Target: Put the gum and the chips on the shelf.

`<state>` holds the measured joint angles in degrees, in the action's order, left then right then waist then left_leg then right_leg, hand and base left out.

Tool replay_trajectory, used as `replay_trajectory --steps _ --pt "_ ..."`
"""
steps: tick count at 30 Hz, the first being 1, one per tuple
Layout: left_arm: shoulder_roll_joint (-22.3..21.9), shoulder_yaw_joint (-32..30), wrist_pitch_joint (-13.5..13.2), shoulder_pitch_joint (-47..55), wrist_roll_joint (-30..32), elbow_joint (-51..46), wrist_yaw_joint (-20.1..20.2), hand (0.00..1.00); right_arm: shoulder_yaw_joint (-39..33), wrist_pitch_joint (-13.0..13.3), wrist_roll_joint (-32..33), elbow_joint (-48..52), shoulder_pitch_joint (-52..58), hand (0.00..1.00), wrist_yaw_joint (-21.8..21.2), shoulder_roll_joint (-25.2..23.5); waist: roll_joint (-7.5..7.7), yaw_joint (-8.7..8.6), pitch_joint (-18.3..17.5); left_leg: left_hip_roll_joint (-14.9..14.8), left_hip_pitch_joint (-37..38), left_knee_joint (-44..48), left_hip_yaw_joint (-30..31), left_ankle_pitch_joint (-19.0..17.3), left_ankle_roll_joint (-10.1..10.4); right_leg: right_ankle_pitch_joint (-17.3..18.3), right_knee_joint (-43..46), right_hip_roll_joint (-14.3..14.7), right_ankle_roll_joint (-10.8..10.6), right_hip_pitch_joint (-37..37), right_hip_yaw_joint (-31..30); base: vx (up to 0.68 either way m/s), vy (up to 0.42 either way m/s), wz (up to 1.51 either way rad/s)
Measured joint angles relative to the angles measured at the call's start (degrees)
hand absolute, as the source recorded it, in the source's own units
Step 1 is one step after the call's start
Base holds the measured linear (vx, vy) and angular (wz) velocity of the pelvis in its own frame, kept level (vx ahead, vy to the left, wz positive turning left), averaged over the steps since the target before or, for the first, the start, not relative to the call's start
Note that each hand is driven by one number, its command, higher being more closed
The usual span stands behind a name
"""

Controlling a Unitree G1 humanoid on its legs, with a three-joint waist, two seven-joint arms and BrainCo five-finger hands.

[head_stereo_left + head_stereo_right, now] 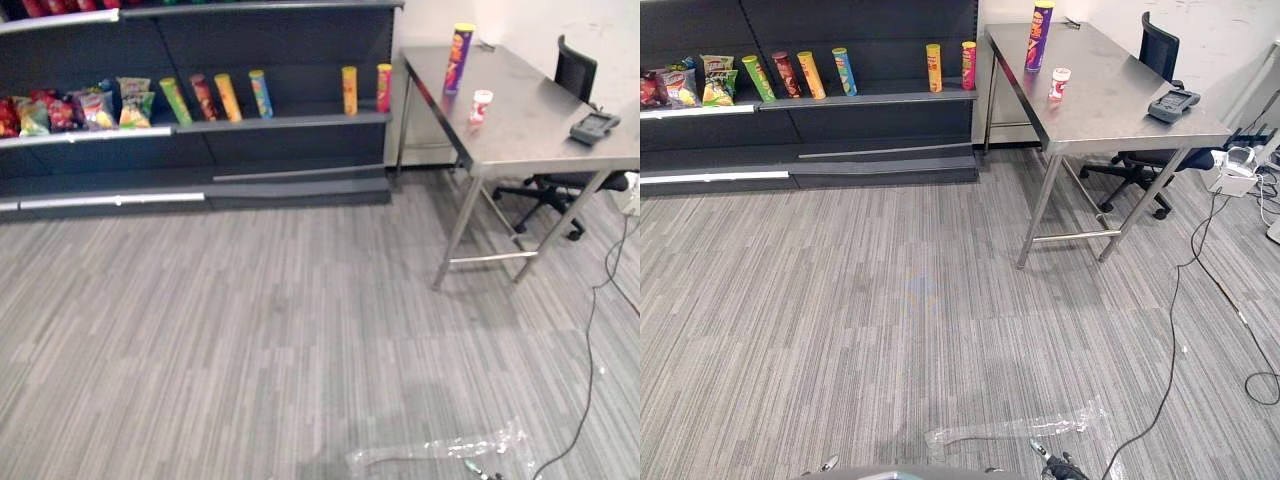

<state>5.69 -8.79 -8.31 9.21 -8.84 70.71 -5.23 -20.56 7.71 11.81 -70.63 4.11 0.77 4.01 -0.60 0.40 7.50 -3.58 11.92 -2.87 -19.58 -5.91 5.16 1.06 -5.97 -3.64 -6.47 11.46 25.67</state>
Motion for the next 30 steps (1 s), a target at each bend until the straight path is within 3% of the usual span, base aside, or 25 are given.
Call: replay_trajectory --steps 1,5,6,8,11,13,14,15,18,19,22,24,25,28,29,30 --pt "0.0 0.0 0.0 0.0 0.0 0.0 0.1 0.0 -0.4 0.0 0.0 0.0 0.0 0.0 -0.1 0.0 0.65 -0.01 0.4 0.0 -0.3 0.0 0.1 0.0 0.0 0.0 0.0 0.0 0.0 -0.2 0.4 -0.04 0.007 0.08" --pt "0.1 0.1 0.0 -0.2 0.0 0.0 0.3 0.0 -1.5 0.0 0.0 0.0 -0.1 0.0 -0.1 0.0 0.53 0.0 0.3 0.0 -1.8 0.3 0.2 0.1 -0.1 0.4 0.8 -0.3 0.6 -1.5 1.1 -0.02 0.008 0.07" --pt "0.2 0.2 0.1 -0.5 0.0 0.1 0.4 0.0 -1.5 -0.1 0.0 0.0 -0.6 0.0 -0.1 0.1 0.76 -0.02 0.7 -0.1 -2.8 0.9 0.4 0.1 -0.1 1.3 3.2 -0.7 1.7 -3.1 1.1 0.0 0.0 0.0" --pt "0.7 1.1 0.1 -1.3 0.0 0.1 0.4 0.0 -1.5 -0.1 0.0 0.0 -2.0 0.0 0.0 0.1 0.44 -0.31 1.7 -0.1 -4.1 1.8 1.1 0.5 0.2 4.4 9.3 -2.4 2.0 -6.5 1.4 -0.02 0.017 0.12" --pt "2.2 1.8 0.0 -3.2 -0.3 0.0 0.4 0.0 -1.4 -0.2 0.0 -0.1 -3.7 0.0 0.1 -0.6 2.77 -0.15 3.8 0.1 -7.6 5.3 1.3 0.4 0.3 9.4 19.4 -5.7 2.6 -12.4 1.7 -0.05 -0.021 0.18" --pt "3.0 1.8 0.0 -3.8 -2.4 0.0 0.3 0.0 -1.3 -0.1 0.0 -0.1 -4.7 0.0 0.1 -1.5 4.46 -0.11 5.1 -0.9 -12.1 13.8 1.0 -0.6 1.3 11.2 21.6 -6.9 3.6 -13.4 2.1 -0.06 -0.112 0.21" --pt "3.0 1.8 0.0 -3.9 -2.4 -0.1 0.3 0.0 -1.2 0.0 0.0 -0.1 -4.7 0.0 0.1 -1.6 4.52 -0.07 5.3 -1.6 -14.0 17.7 1.0 -1.0 1.5 11.8 21.4 -6.9 3.7 -13.2 2.2 -0.06 -0.149 0.12" --pt "2.8 1.8 0.0 -3.9 -3.4 -0.3 0.3 0.0 -0.8 0.0 0.1 -0.1 -4.7 0.0 0.1 -1.4 4.24 0.03 5.5 -4.0 -19.0 28.5 1.0 -1.4 1.1 12.4 21.1 -6.4 4.5 -12.8 2.2 -0.04 -0.125 0.02" --pt "1.4 1.3 0.0 -3.3 -6.4 -0.6 0.1 0.0 2.1 0.1 1.3 -0.1 -4.5 0.0 0.0 0.7 2.03 0.21 6.8 -10.4 -27.0 48.4 1.8 -1.0 -0.8 13.6 21.3 -3.9 5.1 -9.6 1.9 0.0 -0.068 -0.12" --pt "1.6 1.4 0.0 -3.4 -6.7 -0.7 0.1 0.0 2.4 0.0 1.9 -0.8 -4.3 0.0 0.2 1.4 1.84 0.13 6.9 -9.9 -29.0 49.2 3.4 -2.2 -0.3 14.1 21.3 -4.2 4.9 -8.7 1.9 0.08 0.034 -0.06" --pt "1.3 1.6 -0.7 -3.5 -7.3 -1.2 0.4 0.0 2.4 -0.1 2.0 -2.4 -4.4 0.0 0.5 1.8 1.63 0.4 7.2 -9.9 -32.4 40.5 3.4 -2.2 0.0 14.0 19.9 -4.6 4.2 -8.1 0.9 0.15 0.085 -0.12" --pt "1.2 1.6 -1.2 -3.8 -8.8 -1.3 0.0 0.0 2.4 0.0 2.0 -2.3 -4.5 0.0 1.4 1.7 1.6 1.11 7.3 -9.6 -32.6 28.3 3.5 0.6 1.1 14.1 19.3 -5.2 3.5 -8.1 -0.3 0.25 0.184 -0.34" --pt "1.2 1.6 -1.2 -3.9 -9.0 -1.3 -0.4 0.0 2.5 0.0 2.1 -2.3 -4.7 0.0 1.7 1.8 1.54 1.35 7.3 -9.0 -32.3 19.7 4.4 3.8 1.6 14.4 19.2 -5.8 2.7 -8.0 -1.2 0.34 0.272 -0.3" --pt "0.2 1.6 -1.4 -3.8 -9.0 -1.3 -1.2 0.0 3.2 0.2 2.1 -2.2 -5.6 0.0 1.9 2.3 0.02 1.48 8.1 -9.3 -30.5 5.8 6.1 8.0 2.4 15.4 17.9 -6.0 -0.7 -4.9 -3.3 0.41 0.337 -0.37" --pt "0.4 1.5 -1.6 -3.7 -9.0 -1.3 -1.2 0.0 3.1 0.3 2.2 -2.3 -6.4 0.0 2.0 2.0 0.38 1.5 8.2 -8.8 -29.7 8.1 5.5 13.2 1.0 15.7 16.6 -7.4 -1.9 -3.2 -4.4 0.55 0.383 -0.56" --pt "1.5 1.5 -1.8 -3.9 -9.0 -2.4 -1.2 0.0 3.1 0.4 2.2 -2.4 -7.3 0.0 1.8 0.2 3.03 1.97 8.1 -7.4 -30.2 11.3 4.0 12.7 -0.4 15.1 14.1 -9.0 -1.8 -1.8 -5.6 0.48 0.26 -0.46"
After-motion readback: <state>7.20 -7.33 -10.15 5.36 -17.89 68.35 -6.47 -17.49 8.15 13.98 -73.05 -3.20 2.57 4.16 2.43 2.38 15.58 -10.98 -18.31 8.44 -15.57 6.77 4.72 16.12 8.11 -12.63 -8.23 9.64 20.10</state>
